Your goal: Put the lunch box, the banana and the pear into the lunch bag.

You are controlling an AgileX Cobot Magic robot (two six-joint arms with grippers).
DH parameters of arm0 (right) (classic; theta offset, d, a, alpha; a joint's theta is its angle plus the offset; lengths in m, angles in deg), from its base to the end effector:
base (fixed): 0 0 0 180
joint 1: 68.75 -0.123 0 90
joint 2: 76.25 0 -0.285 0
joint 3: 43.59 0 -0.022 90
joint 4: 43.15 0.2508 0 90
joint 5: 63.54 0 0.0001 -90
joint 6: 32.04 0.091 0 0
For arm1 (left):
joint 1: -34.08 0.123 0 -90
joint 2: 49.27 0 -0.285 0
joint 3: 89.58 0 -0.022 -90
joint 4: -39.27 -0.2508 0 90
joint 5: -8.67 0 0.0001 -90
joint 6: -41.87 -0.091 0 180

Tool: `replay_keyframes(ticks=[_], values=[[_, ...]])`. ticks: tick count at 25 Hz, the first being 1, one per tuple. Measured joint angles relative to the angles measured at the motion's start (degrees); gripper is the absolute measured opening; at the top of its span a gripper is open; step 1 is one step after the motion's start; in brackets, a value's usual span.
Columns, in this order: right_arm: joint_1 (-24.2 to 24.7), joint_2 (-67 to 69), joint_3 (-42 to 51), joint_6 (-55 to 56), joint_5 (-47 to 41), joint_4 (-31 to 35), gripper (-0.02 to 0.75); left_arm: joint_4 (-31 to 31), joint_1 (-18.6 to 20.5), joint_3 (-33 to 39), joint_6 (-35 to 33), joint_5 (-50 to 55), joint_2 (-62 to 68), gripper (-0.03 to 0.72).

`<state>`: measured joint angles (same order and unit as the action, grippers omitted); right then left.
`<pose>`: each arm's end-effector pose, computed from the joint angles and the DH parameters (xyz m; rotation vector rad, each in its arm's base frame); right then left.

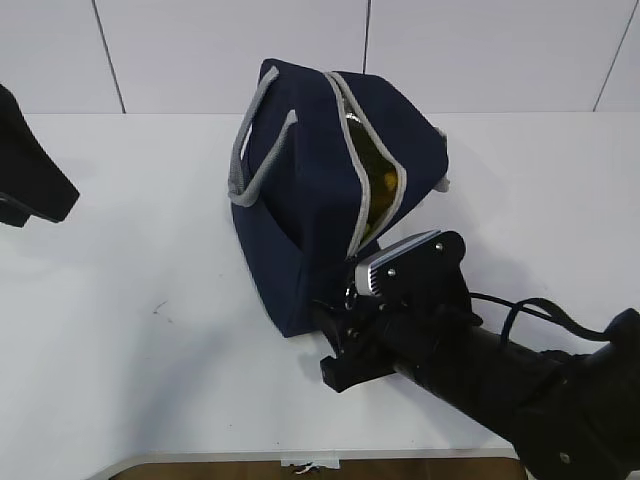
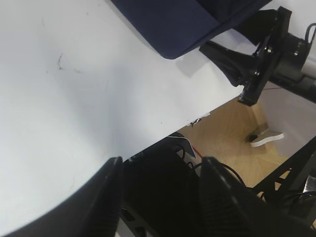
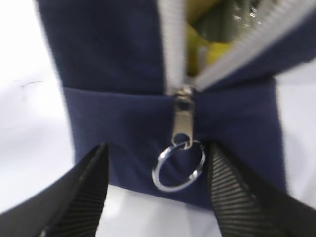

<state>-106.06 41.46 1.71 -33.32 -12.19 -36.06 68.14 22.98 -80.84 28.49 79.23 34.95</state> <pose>0.2526 0.1815 0.1080 -0.5164 1.9001 0.3710 0.2365 -0.0886 0.3389 0.4494 2.7302 -0.6969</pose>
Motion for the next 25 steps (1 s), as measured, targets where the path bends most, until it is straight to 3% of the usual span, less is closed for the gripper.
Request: replay_keyframes(ticks=[4, 12, 17, 25], values=[[0.0, 0.0, 0.0, 0.6, 0.0, -3.4, 0.488, 0.0, 0.0, 0.0, 0.1, 0.0, 0.0, 0.381], [0.0, 0.0, 0.0, 0.8, 0.0, -1.4, 0.477, 0.0, 0.0, 0.0, 0.4, 0.0, 0.0, 0.381], [0.0, 0.0, 0.0, 0.8, -0.1, -0.9, 0.392, 0.0, 0.0, 0.0, 0.6, 0.0, 0.0, 0.380], [0.0, 0.0, 0.0, 0.9, -0.8, 0.6, 0.358, 0.0, 0.0, 0.0, 0.8, 0.0, 0.0, 0.379]])
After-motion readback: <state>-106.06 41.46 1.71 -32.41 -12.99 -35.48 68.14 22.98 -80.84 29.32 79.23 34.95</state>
